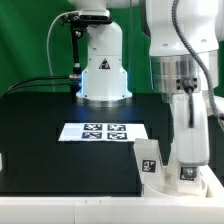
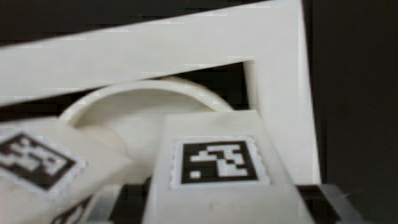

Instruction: Assemble stool

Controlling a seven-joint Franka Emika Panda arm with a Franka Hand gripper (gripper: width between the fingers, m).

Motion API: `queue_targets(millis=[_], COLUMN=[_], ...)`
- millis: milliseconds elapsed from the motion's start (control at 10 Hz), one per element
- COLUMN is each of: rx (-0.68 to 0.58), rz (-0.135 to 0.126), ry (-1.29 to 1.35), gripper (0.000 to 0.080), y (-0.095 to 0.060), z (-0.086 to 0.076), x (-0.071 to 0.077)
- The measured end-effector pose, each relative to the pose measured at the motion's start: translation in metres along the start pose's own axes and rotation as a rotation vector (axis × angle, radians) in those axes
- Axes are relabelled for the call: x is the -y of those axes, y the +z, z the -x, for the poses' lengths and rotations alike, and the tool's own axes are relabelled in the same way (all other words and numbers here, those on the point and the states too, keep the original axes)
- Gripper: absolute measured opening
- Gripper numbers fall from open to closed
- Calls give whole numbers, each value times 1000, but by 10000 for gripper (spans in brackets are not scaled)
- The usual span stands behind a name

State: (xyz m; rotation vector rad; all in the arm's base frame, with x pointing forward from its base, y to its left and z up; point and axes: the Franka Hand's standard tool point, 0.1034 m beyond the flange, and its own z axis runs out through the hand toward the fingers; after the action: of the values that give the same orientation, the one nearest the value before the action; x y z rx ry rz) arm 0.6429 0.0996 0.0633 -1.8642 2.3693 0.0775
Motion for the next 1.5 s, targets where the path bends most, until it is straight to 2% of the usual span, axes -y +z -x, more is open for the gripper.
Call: queue_targets(millis=[300, 400, 500, 600, 700, 800, 900, 1000, 1100, 1200, 1300, 1400, 1500], rx=[1, 8, 26, 27, 21, 15, 15, 12, 13, 35, 49, 56, 42], rz=[0, -29, -129, -178, -164, -166, -166, -166, -163, -133, -133, -123, -109], ry=[188, 318, 350, 326, 330, 310, 305, 283, 239, 159, -7, -163, -269], gripper=[333, 333, 333, 333, 333, 389, 566, 623, 623, 645, 645, 648, 648], y=[1, 1, 1, 0, 0, 0, 0, 0, -2, -19, -37, -48, -49], z=[1, 2, 8, 10, 8, 7, 8, 7, 9, 17, 22, 24, 25], x=[-1, -2, -3, -5, -6, -5, -6, -6, -5, -7, -5, -4, -6])
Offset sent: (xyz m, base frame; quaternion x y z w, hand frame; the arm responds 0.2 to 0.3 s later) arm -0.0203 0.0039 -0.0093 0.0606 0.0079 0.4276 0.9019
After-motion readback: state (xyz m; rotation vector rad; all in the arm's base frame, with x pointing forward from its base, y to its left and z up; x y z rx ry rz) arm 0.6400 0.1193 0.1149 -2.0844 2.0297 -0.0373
